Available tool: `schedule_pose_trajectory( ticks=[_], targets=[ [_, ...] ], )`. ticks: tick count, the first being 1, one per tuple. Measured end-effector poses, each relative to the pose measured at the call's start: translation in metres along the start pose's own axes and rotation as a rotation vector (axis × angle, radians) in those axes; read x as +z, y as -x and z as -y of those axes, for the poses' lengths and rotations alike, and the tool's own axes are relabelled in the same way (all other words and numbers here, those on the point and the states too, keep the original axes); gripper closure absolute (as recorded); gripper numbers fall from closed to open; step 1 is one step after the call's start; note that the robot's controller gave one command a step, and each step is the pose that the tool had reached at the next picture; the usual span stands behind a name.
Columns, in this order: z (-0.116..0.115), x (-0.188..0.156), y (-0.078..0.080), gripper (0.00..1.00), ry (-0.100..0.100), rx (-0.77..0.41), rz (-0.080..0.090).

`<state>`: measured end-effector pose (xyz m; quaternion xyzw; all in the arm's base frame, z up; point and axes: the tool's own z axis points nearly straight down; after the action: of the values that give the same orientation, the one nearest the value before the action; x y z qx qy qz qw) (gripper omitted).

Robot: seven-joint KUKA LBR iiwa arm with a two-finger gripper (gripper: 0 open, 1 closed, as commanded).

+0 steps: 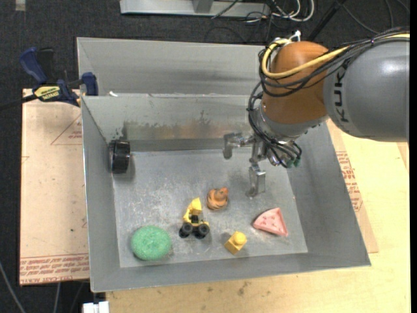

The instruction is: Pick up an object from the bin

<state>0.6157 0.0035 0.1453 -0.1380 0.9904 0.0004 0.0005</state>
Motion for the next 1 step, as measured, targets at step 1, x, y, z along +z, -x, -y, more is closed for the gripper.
schedule_pose_trajectory(
  ticks=[1],
  targets=[
    [-0.0045,-0.0011,0.0057,0.0,0.0,0.169,0.003]
  ],
)
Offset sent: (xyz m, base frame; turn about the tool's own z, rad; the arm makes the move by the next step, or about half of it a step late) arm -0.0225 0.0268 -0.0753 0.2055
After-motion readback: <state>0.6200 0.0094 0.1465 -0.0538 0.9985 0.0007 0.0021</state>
